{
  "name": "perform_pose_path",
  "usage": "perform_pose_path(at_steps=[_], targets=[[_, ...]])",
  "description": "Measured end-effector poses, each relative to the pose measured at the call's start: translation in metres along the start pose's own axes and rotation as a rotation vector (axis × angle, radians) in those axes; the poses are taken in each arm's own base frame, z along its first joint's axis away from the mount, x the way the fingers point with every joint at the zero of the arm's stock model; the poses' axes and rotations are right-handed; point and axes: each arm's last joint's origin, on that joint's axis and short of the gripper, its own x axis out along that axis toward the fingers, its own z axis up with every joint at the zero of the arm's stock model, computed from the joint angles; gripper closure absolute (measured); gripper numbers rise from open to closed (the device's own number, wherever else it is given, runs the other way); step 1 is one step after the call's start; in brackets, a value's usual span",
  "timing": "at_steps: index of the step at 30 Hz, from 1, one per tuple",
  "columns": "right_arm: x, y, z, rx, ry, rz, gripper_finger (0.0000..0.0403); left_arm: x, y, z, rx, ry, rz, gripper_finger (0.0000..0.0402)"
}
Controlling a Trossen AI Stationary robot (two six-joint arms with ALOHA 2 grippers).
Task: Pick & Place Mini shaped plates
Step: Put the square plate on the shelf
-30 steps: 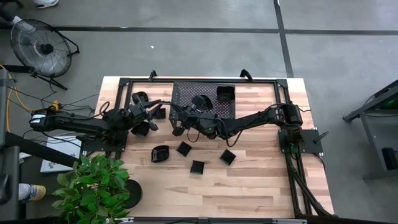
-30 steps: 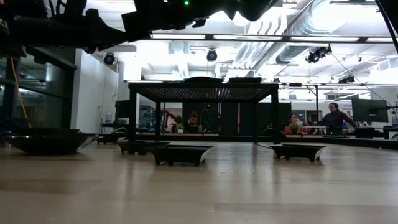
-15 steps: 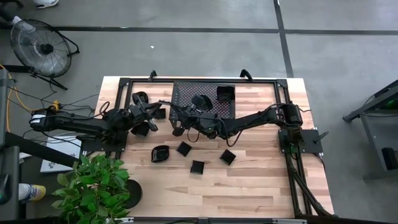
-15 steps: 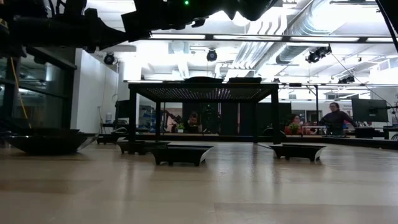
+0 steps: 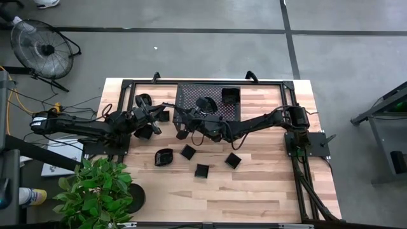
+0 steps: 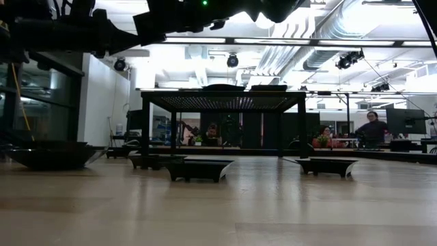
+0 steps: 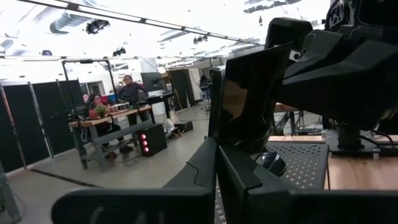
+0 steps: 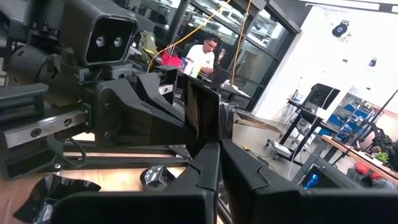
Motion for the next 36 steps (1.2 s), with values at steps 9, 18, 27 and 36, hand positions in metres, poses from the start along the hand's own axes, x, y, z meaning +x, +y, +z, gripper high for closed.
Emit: perform_pose_path(at_steps=[9,18,27,36], targets=[[0.0,0.0,0.0,0.004,0.008,-0.013,0.0329,0.0,0.001,0.0,-0.013,0.001,0.018,0.0401],[-0.006,-0.01,0.006,0.007,0.107,-0.244,0.0271,0.0,0.002,-0.001,-0.106,0.017,0.057,0.0401],[-0.038,-0.026,0.04,-0.052,0.232,-0.378,0.026,0.008,-0.001,-0.004,-0.227,0.186,0.104,0.0401],[-0.077,-0.027,0.064,-0.133,0.302,-0.34,0.026,0.036,0.009,0.046,-0.171,0.467,-0.05,0.0401]])
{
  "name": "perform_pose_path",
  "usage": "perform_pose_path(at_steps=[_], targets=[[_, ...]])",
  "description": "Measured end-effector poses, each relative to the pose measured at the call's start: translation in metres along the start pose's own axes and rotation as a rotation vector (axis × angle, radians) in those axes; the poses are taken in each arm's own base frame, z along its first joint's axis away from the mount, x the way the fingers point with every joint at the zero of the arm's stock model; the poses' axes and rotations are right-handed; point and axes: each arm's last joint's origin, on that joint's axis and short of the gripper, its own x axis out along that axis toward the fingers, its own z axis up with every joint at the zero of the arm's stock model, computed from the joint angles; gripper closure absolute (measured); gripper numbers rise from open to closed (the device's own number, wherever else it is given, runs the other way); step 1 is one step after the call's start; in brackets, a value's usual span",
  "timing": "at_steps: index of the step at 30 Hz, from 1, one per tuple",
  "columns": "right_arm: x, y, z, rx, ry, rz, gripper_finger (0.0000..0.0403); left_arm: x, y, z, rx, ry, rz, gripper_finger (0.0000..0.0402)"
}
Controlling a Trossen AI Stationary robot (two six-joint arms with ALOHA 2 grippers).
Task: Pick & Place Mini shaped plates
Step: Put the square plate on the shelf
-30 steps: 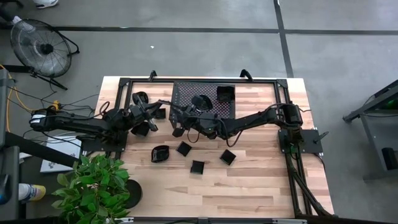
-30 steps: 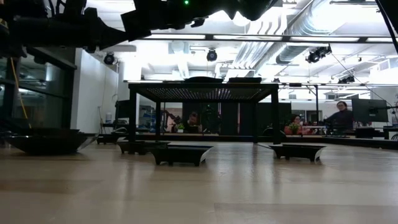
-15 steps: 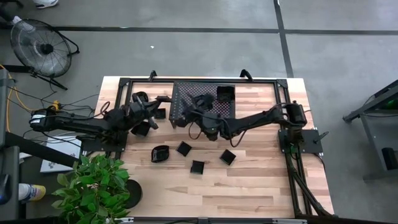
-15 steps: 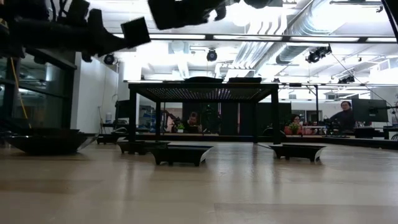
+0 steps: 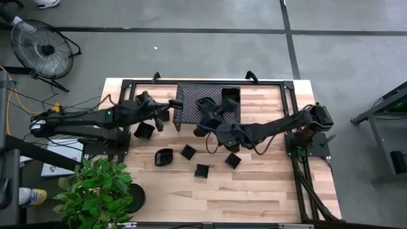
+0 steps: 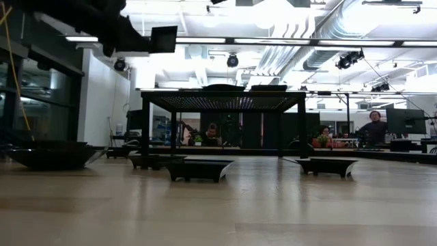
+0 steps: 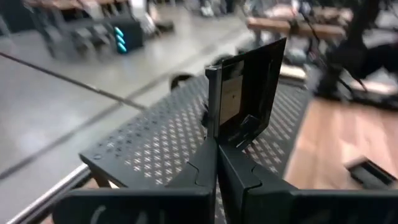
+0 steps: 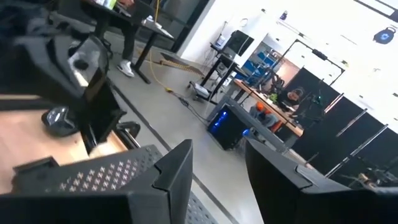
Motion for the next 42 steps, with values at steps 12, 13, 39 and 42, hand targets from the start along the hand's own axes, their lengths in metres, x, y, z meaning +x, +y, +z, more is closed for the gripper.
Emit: perform_pose_path(at_steps=[12,13,39,42], targets=[[-0.036,-0.005,0.003,-0.091,0.016,-0.012,0.0262,0.009,0.037,0.002,-0.264,0.269,-0.077,0.0401],[-0.037,-0.006,0.003,-0.09,0.016,-0.014,0.0262,0.011,0.038,0.001,-0.303,0.278,-0.083,0.0401],[-0.064,0.002,-0.015,-0.11,0.044,-0.01,0.026,0.065,0.039,-0.003,-0.581,0.33,-0.018,0.0401],[-0.068,0.003,-0.015,-0.09,0.04,-0.002,0.026,0.067,0.046,-0.005,-0.615,0.351,0.024,0.0401]])
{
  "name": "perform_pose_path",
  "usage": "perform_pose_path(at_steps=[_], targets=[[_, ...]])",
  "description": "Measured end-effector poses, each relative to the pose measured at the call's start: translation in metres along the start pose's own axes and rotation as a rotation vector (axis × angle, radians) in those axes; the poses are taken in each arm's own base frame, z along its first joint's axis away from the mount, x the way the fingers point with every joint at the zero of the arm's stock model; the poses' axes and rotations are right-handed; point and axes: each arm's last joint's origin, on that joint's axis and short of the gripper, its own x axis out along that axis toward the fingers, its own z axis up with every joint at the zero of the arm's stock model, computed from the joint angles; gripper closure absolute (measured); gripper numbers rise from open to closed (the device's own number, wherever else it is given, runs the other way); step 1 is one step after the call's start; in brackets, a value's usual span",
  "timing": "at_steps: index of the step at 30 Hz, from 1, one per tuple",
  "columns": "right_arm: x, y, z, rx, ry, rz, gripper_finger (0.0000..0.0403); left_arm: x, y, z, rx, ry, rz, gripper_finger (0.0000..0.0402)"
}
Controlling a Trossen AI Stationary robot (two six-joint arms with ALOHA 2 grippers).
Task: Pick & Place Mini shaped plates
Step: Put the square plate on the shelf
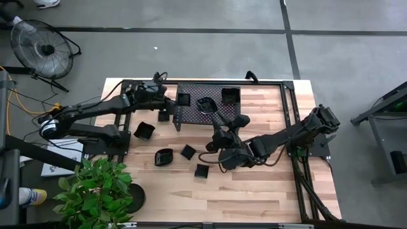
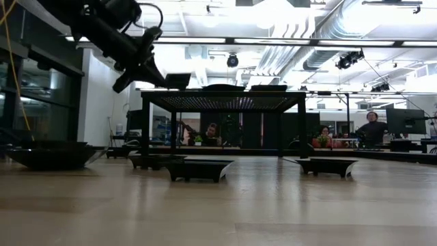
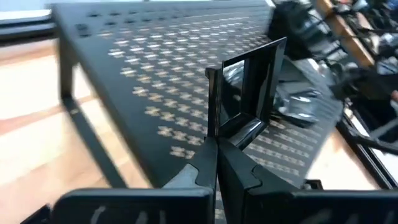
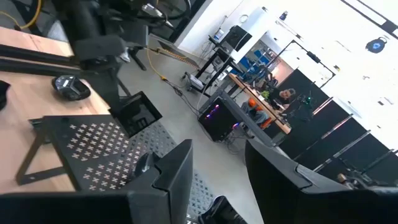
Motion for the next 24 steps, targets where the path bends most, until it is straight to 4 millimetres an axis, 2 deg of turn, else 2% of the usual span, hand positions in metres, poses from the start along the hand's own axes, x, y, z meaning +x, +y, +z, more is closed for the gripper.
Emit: perform_pose_path(at_steps=[4,24], targets=[[-0.006,0.001,0.0,0.02,-0.009,0.013,0.026,0.005,0.008,0.002,-0.066,0.034,0.004,0.0401],[-0.032,0.006,0.001,0.056,-0.049,0.074,0.0261,0.004,0.012,-0.002,-0.138,0.087,0.018,0.0401]])
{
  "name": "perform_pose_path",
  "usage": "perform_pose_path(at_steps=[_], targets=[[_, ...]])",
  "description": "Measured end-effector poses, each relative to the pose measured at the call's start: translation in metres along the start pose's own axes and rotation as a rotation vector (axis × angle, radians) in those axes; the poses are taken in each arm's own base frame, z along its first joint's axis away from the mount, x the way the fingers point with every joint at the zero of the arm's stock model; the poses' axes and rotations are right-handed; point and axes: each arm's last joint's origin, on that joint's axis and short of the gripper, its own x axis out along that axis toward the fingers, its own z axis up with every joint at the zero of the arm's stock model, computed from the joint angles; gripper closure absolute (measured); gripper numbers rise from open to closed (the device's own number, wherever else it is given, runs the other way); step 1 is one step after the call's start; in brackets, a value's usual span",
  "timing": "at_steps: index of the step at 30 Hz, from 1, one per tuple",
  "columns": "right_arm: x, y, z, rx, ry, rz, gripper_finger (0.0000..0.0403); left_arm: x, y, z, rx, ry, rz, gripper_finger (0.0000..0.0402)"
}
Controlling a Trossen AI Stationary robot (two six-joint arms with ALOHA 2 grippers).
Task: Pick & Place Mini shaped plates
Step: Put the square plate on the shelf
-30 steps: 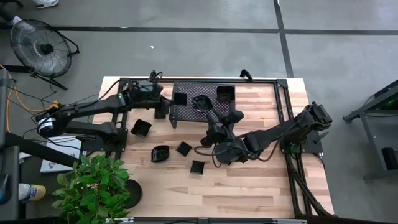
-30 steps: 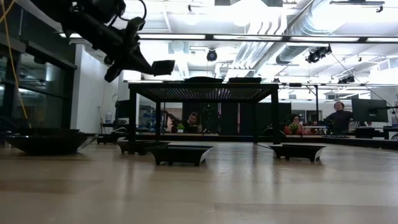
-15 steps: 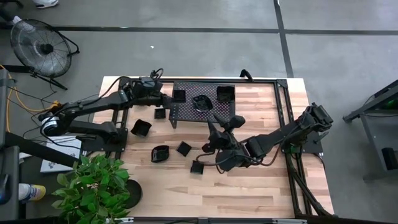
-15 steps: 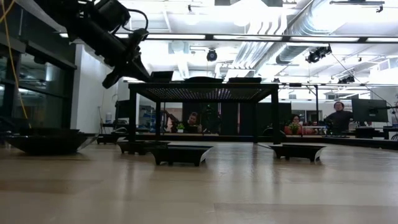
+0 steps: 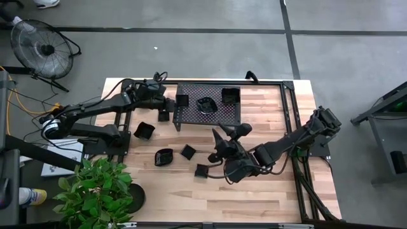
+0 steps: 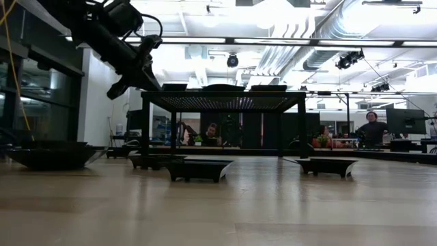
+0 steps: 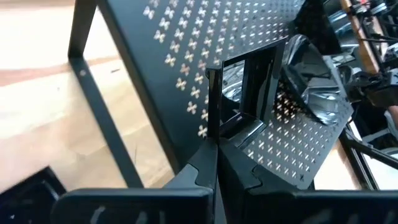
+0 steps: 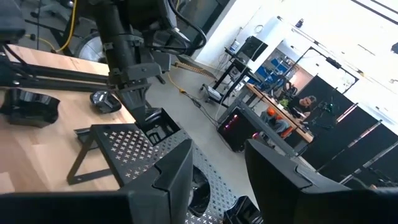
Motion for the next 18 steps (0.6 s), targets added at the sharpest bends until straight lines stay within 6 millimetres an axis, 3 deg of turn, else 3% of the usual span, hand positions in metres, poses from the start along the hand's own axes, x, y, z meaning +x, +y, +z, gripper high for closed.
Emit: perform_pose_path(at_steps=[18], targets=[[-0.0047,0.0011,0.0002,0.017,-0.007,0.011,0.0261,-0.0001,-0.0006,-0.0004,0.046,0.014,-0.017,0.0401]])
